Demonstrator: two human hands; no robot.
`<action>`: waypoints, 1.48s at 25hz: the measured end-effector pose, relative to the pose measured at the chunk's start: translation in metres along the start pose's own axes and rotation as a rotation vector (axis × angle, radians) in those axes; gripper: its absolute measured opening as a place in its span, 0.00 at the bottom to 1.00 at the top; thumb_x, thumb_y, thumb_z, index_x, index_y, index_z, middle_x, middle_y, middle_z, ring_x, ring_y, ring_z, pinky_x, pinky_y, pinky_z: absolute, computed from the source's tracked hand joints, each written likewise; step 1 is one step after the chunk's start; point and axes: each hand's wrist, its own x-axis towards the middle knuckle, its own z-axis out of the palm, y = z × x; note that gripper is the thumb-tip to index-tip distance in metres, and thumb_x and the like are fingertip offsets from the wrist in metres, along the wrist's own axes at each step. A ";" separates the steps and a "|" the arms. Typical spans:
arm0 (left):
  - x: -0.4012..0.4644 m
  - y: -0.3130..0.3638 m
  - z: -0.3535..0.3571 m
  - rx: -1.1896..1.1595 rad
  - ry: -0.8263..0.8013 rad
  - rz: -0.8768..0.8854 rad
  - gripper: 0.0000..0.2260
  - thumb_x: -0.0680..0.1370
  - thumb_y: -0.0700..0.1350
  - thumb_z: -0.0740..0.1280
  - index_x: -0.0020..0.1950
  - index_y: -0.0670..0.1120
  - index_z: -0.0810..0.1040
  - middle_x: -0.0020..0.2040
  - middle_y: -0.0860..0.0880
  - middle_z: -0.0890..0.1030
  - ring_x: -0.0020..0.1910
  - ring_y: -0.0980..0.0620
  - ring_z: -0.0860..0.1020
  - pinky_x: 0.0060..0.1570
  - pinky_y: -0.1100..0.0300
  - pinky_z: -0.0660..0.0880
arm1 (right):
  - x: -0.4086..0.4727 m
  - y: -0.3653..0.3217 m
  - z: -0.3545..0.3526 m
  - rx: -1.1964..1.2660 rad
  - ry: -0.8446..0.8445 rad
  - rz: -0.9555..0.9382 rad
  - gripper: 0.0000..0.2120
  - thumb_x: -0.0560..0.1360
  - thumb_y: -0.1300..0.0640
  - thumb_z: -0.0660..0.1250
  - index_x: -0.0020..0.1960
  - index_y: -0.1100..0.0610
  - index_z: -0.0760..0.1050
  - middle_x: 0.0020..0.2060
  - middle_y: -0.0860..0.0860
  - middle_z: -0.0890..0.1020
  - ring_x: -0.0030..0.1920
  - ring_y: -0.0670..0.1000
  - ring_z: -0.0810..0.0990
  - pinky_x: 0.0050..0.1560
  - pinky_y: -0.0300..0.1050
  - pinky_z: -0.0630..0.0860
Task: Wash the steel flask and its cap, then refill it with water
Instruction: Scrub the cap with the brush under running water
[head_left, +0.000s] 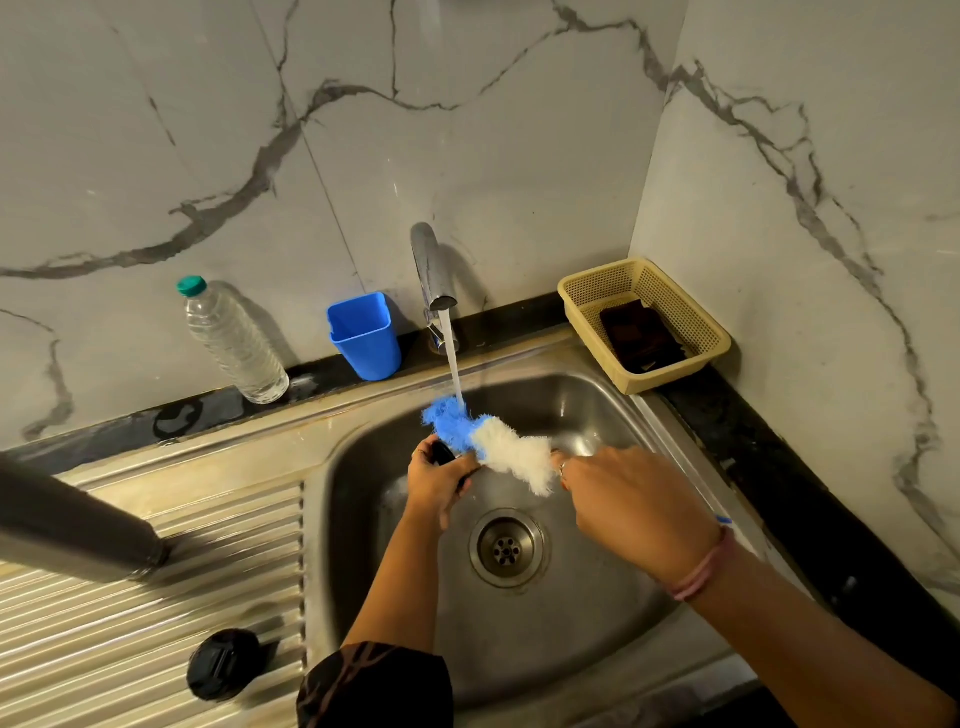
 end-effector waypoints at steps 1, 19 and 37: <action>0.001 0.000 -0.001 -0.016 0.012 -0.016 0.19 0.73 0.31 0.72 0.57 0.50 0.73 0.53 0.45 0.81 0.43 0.50 0.80 0.36 0.60 0.78 | -0.002 -0.001 -0.003 0.037 0.007 0.010 0.12 0.66 0.63 0.75 0.33 0.53 0.73 0.22 0.44 0.52 0.19 0.42 0.51 0.23 0.35 0.44; 0.003 0.003 0.011 0.028 -0.009 -0.019 0.21 0.73 0.30 0.71 0.63 0.44 0.72 0.57 0.43 0.81 0.48 0.47 0.81 0.42 0.57 0.80 | 0.007 -0.012 0.009 0.034 -0.005 0.069 0.18 0.81 0.61 0.50 0.69 0.53 0.66 0.48 0.52 0.81 0.49 0.54 0.80 0.30 0.39 0.60; 0.004 0.017 0.013 -0.169 -0.071 -0.126 0.22 0.71 0.36 0.75 0.63 0.40 0.73 0.53 0.41 0.82 0.45 0.47 0.84 0.46 0.50 0.83 | 0.009 0.050 0.055 0.310 -0.126 0.316 0.14 0.82 0.52 0.53 0.55 0.54 0.76 0.30 0.47 0.72 0.34 0.49 0.76 0.40 0.45 0.76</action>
